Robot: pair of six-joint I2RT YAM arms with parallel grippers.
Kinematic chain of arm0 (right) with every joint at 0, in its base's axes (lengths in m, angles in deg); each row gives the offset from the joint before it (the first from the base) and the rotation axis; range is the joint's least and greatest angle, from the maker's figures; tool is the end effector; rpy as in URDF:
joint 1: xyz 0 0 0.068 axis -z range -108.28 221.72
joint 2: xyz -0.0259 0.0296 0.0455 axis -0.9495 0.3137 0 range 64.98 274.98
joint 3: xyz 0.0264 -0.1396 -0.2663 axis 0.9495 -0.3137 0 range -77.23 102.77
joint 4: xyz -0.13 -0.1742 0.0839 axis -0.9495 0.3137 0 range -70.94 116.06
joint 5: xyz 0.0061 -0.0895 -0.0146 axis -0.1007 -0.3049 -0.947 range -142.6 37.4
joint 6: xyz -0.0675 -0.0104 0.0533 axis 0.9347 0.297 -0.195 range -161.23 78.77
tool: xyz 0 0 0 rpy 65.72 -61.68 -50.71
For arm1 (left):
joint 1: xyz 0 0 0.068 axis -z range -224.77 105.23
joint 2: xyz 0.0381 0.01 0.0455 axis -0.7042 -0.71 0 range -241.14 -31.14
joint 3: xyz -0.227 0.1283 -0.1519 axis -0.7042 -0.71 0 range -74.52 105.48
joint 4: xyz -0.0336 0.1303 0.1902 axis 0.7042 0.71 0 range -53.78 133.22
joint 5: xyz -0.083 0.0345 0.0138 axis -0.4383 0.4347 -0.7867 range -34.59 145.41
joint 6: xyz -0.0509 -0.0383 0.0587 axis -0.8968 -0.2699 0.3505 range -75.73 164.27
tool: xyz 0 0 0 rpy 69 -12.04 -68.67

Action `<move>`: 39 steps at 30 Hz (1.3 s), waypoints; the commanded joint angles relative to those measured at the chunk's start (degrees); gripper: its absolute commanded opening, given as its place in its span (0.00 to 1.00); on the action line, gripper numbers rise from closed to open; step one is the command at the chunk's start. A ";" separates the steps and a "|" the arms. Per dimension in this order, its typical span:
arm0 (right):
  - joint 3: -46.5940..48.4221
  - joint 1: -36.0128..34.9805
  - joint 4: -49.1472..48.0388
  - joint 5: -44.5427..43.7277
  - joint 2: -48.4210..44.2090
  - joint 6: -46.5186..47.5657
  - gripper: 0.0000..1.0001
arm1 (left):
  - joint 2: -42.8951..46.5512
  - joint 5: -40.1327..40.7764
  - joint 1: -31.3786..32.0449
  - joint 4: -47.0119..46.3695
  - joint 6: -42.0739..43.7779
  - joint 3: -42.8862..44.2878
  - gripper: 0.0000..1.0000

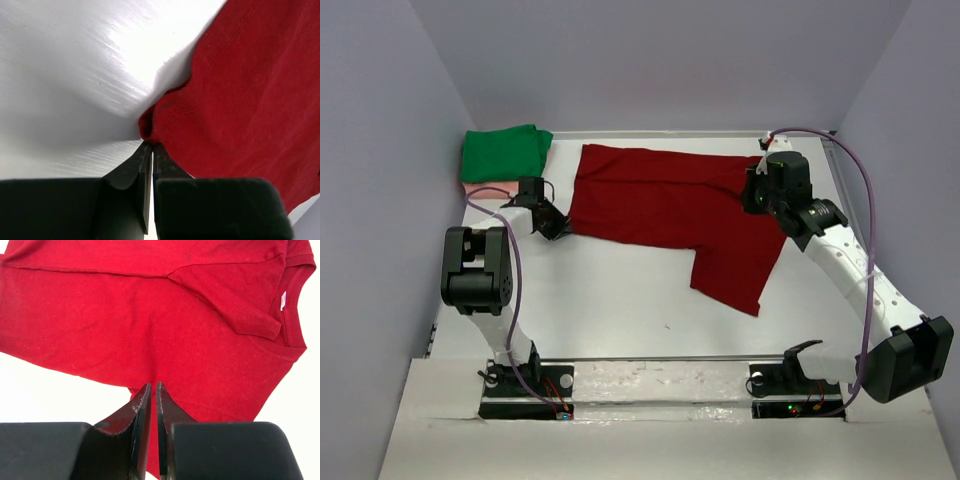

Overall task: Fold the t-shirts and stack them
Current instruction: Fold the tshirt

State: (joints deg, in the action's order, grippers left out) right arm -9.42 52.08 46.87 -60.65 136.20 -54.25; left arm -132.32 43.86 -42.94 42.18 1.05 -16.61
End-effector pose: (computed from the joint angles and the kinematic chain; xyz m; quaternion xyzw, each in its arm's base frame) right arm 0.2589 0.0809 0.3613 -0.0158 0.8697 0.0789 0.4870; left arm 0.3708 -0.0271 0.1857 -0.2968 0.8848 -0.2199 0.2840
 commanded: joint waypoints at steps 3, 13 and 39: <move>1.80 -0.40 -1.71 -1.25 -0.47 0.80 0.15 | 0.20 3.02 -0.51 2.92 -0.55 2.03 0.11; -6.36 -0.93 8.49 -11.64 3.51 -13.69 0.29 | 5.56 2.94 -0.16 4.85 0.86 -0.43 0.00; -25.98 -19.46 35.00 -26.48 -6.04 -64.82 0.30 | 7.15 0.57 -0.07 4.33 1.12 -1.40 0.00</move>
State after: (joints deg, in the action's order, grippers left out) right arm -38.29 34.90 72.88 -81.31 125.36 -106.75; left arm -126.84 45.39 -42.99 46.24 1.38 -17.94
